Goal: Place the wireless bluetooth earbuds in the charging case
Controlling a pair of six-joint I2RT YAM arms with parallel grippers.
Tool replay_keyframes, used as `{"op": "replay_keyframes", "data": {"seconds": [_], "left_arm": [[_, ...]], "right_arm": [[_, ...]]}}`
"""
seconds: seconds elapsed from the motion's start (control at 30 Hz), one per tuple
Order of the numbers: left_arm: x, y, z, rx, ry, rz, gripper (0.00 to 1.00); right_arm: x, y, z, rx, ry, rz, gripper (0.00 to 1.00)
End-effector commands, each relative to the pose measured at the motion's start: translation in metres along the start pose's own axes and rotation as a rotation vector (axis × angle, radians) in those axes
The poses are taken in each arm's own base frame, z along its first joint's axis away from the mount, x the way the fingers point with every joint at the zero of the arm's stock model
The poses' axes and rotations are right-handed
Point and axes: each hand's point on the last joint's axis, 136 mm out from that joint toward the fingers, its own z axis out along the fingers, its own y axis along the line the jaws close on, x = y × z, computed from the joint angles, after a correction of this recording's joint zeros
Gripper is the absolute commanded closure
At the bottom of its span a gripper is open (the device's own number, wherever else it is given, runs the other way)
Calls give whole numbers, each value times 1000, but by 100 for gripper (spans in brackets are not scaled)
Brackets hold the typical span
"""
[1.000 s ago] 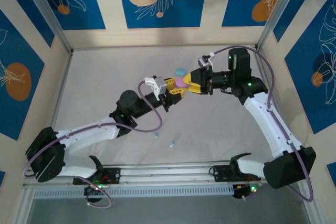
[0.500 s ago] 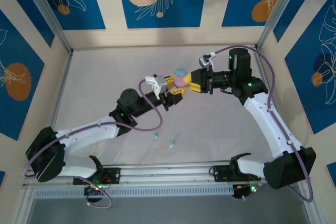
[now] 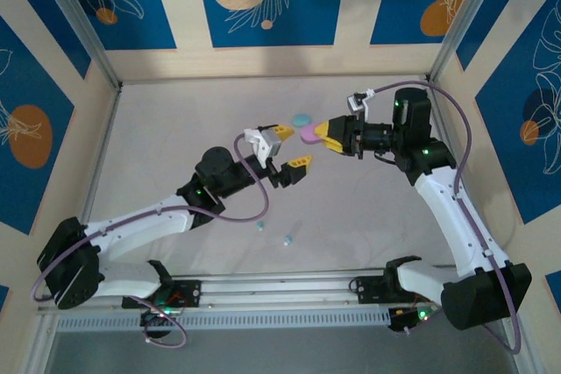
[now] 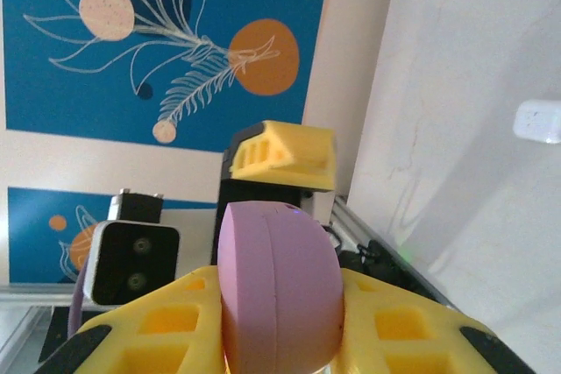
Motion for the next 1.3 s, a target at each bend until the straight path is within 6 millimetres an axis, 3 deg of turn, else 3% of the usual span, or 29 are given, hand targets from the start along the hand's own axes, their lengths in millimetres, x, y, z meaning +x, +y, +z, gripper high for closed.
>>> {"op": "replay_keyframes", "data": {"seconds": [0.0,0.27,0.43,0.6,0.7,1.13,1.27], "left_arm": [[-17,15,-13,-102,-17,27,17],[-8,64,-49,-358,109,-31,7],[28,116,-88,-634,266,-179,1],[57,142,-120,-786,343,-311,0],[60,149,-132,-841,343,-349,0],[49,143,-153,-792,287,-410,0],[52,138,-151,-758,325,-464,0]], "right_arm": [[-7,-6,-8,45,-85,-6,81],[-21,-47,-15,212,-216,12,81],[-25,-73,-8,262,-203,54,81],[-25,-101,7,321,-155,75,81],[-24,-119,20,351,-113,90,81],[-18,-186,89,413,76,143,81],[-17,-203,112,430,135,164,81]]}}
